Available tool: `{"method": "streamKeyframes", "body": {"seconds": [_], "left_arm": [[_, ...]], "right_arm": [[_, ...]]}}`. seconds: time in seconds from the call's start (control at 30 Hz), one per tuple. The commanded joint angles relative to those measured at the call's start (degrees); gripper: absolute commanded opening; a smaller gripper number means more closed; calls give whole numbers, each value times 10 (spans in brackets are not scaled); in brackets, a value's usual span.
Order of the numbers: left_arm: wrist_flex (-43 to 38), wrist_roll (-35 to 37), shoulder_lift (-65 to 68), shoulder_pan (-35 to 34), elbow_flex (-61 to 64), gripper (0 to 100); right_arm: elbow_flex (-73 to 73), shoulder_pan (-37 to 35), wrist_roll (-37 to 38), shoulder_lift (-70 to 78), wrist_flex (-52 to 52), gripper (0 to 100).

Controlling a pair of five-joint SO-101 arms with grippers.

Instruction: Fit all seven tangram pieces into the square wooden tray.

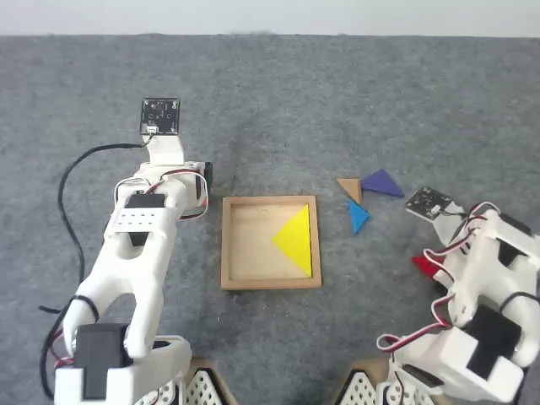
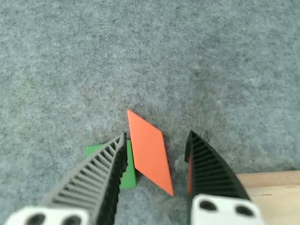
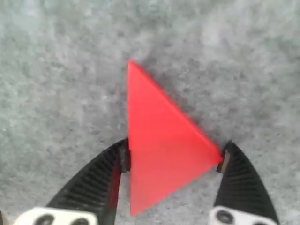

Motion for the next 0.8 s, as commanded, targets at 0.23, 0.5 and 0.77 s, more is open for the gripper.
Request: {"method": "streamKeyframes", "body": {"seconds": [0.23, 0.5, 0.77], "left_arm": [[-14, -9, -4, -2, -6, 200], [-14, -6, -4, -23, -12, 200], [-40, 28, -3, -98, -21, 199]], "right_arm": [[-152, 10, -56, 6, 140, 205], [-200, -67, -149, -73, 184, 206], [-210, -348, -364, -226, 240, 208]]}}
